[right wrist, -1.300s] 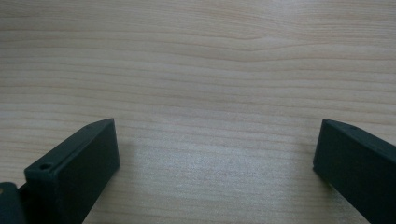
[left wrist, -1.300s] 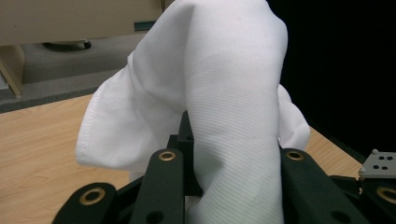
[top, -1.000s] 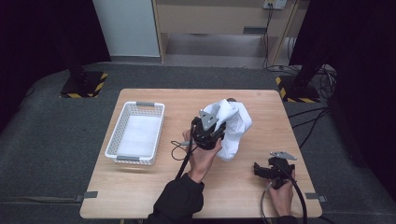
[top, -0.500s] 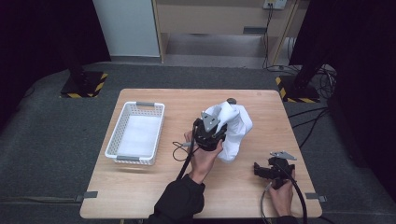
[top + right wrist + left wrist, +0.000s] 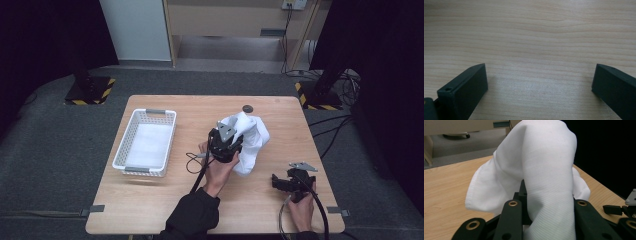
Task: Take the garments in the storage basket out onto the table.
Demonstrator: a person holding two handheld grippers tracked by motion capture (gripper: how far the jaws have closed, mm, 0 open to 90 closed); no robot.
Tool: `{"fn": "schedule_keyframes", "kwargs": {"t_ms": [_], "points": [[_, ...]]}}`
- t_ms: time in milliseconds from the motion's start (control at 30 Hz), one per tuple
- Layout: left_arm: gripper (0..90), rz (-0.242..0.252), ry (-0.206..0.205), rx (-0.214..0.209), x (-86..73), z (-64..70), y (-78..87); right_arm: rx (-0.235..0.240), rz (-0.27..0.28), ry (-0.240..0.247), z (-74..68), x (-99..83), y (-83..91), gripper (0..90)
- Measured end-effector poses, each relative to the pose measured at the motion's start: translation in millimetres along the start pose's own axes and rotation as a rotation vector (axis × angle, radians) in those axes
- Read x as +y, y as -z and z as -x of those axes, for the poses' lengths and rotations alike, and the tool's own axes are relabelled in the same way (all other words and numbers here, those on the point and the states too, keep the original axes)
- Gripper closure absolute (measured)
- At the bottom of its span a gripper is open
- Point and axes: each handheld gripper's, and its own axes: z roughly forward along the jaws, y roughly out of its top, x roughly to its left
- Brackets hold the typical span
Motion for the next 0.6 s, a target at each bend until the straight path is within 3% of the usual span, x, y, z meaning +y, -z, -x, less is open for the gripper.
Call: {"fn": "schedule_keyframes", "kwargs": {"t_ms": [600], "points": [[71.1, -0.036, -0.002, 0.007, -10.4, -0.5, -13.2, 0.0, 0.0, 0.0, 0.0, 0.0, 0.0, 0.2]]}}
